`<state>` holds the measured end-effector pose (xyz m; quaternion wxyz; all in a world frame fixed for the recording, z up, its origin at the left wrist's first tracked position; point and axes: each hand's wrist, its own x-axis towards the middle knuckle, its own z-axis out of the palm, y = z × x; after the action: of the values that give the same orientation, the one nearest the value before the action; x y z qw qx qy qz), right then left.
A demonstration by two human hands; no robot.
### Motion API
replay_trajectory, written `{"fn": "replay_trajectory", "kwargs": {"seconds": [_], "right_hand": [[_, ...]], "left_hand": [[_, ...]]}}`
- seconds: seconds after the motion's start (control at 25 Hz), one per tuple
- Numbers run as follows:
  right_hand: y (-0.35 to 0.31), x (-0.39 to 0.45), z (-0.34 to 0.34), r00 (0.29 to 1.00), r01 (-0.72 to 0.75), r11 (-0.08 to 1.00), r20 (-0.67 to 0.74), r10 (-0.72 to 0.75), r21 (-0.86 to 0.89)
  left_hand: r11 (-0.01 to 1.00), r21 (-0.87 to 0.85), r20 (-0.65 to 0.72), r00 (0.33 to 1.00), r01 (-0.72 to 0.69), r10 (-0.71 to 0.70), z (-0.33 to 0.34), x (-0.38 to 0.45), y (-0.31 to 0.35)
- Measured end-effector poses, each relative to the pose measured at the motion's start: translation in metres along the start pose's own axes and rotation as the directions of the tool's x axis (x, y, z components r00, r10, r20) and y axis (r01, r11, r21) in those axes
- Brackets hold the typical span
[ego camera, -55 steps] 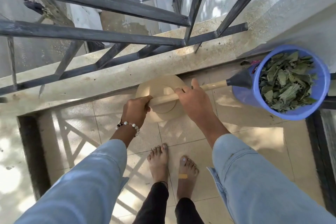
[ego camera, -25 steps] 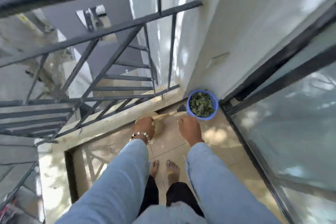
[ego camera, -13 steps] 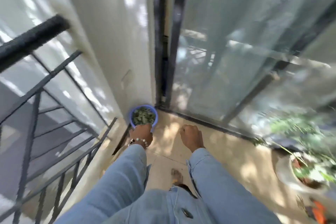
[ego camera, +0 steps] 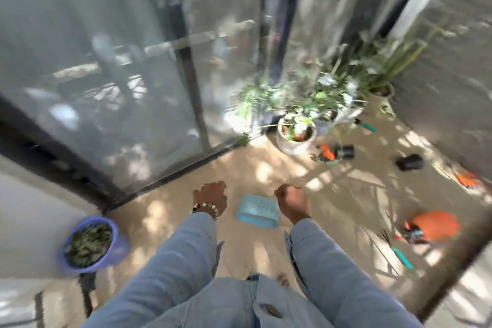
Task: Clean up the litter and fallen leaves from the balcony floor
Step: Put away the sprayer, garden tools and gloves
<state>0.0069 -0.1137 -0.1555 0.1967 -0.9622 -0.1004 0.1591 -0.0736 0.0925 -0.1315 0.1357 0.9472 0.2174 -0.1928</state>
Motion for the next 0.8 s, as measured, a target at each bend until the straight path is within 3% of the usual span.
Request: {"fn": "replay_trajectory", "kwargs": {"seconds": [0.36,0.8], "right_hand": [[0.181,0.002,-0.094,0.940,-0.310,0.950,-0.141,0.310,0.020],[0.245,-0.003,-0.121,0.821,-0.478,0.863,-0.264,0.506,0.165]], "left_hand": [[0.928,0.094,0.073,0.932,-0.361,0.355,0.019,0.057,0.233],[0.794,0.174,0.028,0.809,-0.582,0.587,0.031,0.079,0.337]]}}
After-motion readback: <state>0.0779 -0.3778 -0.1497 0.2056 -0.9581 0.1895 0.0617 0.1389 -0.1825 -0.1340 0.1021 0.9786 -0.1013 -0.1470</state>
